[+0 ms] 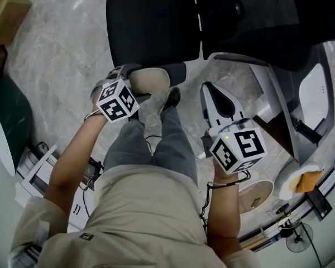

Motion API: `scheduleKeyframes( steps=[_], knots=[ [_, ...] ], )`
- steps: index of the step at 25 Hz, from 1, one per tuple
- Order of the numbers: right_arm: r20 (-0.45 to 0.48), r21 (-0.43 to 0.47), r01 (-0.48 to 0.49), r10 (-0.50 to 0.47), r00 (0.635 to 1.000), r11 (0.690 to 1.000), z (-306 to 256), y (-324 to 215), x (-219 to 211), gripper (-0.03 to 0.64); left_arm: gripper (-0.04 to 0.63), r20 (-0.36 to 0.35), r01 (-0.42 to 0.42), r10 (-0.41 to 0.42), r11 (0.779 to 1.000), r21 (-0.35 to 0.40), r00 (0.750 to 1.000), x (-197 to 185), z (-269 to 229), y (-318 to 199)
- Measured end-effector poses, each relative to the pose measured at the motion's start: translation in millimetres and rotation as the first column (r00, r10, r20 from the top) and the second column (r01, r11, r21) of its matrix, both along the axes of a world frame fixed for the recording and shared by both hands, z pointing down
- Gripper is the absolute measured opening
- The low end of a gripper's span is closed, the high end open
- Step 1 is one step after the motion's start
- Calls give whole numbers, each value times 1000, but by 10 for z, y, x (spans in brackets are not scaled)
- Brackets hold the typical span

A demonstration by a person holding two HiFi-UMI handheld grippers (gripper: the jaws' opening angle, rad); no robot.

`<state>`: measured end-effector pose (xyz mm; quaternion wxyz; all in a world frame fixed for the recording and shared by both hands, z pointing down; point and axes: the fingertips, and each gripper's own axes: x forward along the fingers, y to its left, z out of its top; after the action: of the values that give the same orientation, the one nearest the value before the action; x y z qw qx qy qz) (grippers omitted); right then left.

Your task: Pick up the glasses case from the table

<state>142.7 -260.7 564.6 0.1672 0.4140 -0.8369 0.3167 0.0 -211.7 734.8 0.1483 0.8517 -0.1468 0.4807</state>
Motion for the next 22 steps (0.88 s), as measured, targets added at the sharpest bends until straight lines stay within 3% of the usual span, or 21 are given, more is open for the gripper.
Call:
scheduleKeyframes(
  steps=[10, 22],
  knots=[
    [-1, 15, -2, 2, 1000, 1000, -90, 18, -24, 26, 414, -58, 75, -76, 997, -23, 995, -22, -121, -38],
    [-7, 79, 8, -8, 1000, 997, -463, -54, -257, 26, 414, -147, 159, -148, 985, 66, 978, -336, -797, -206]
  ],
)
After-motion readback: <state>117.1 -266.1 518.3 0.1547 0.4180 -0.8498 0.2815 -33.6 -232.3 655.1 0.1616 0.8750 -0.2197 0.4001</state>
